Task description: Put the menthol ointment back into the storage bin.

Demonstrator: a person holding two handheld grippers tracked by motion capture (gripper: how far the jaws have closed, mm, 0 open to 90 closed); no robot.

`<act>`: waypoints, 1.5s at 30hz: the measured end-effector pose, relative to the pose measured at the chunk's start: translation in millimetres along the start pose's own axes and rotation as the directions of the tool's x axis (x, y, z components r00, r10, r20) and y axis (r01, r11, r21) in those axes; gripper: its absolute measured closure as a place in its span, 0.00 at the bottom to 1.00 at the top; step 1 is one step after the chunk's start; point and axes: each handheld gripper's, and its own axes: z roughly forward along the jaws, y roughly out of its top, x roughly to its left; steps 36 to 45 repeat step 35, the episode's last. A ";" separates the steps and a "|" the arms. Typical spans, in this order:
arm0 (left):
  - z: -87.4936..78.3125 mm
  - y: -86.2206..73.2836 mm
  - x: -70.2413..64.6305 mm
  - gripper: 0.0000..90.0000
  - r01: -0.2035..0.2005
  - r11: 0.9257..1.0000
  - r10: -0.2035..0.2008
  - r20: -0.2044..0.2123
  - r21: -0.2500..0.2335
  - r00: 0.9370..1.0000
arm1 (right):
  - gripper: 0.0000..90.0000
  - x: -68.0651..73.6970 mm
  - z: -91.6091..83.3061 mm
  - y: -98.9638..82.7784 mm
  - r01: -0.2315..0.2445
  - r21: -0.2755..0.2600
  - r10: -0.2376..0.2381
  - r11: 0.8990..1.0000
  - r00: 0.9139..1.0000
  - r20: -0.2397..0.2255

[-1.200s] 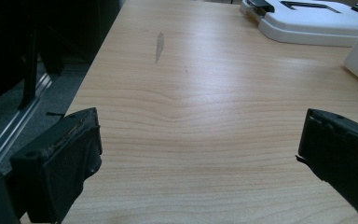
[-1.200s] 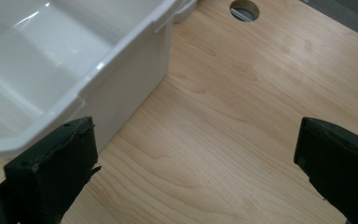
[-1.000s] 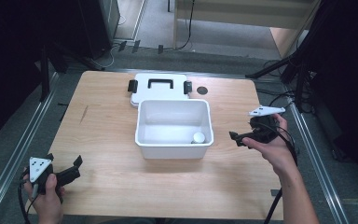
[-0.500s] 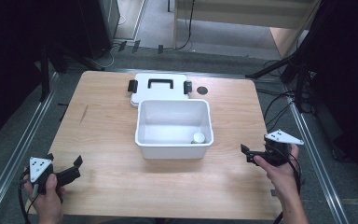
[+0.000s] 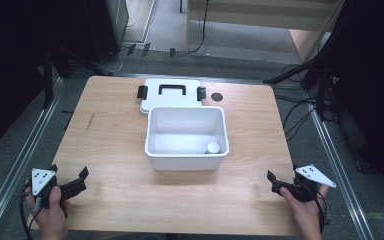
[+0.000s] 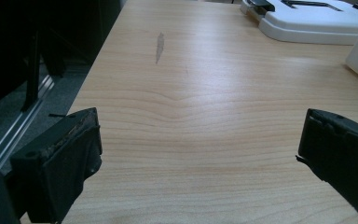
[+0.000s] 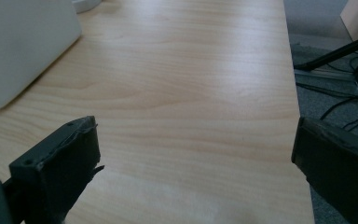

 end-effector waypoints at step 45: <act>2.4 1.1 1.3 0.00 0.005 1.000 -0.005 0.015 0.026 1.000 | 0.09 -4.4 -11.7 -25.3 -0.028 0.004 0.028 1.000 0.999 0.033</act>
